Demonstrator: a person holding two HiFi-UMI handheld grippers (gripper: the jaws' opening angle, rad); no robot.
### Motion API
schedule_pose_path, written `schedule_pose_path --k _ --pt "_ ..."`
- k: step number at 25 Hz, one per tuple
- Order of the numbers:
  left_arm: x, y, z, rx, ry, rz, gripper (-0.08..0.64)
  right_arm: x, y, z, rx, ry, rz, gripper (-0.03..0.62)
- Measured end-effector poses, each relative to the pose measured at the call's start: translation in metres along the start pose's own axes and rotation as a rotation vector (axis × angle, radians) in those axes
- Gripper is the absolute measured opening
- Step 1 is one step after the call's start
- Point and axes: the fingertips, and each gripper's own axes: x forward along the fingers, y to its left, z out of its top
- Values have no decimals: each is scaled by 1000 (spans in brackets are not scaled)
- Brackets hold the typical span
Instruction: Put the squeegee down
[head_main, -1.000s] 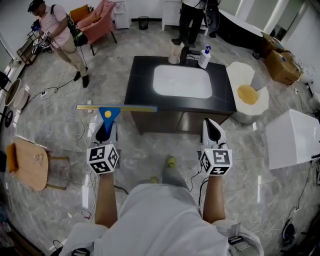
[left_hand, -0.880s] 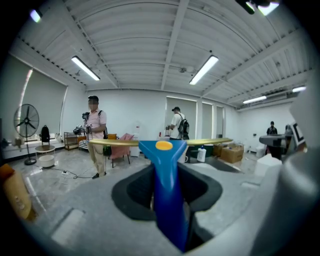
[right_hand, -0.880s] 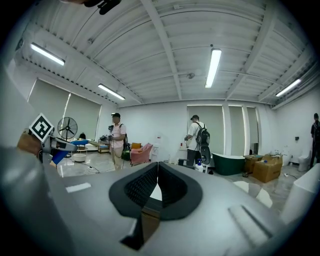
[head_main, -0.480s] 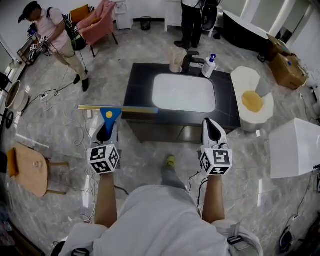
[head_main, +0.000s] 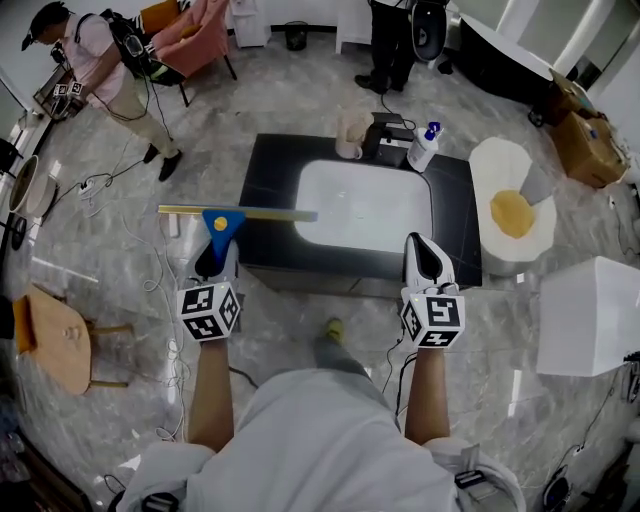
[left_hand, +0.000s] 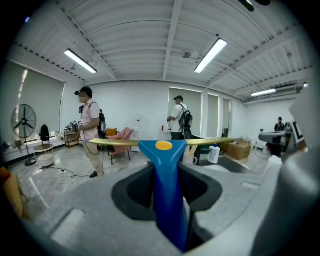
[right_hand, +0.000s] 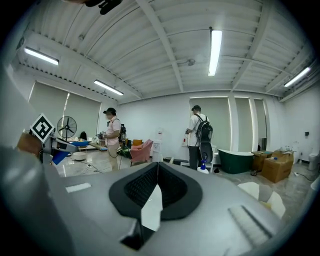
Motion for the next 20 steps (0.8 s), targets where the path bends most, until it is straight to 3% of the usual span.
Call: schedule_pose_path --k 10,20 --pt "84 -21 21 -1 23 39 127 77 -58 5 2 17 62 5" --pt "114 -26 41 25 26 65 127 110 -66 13 4 14 133 5"
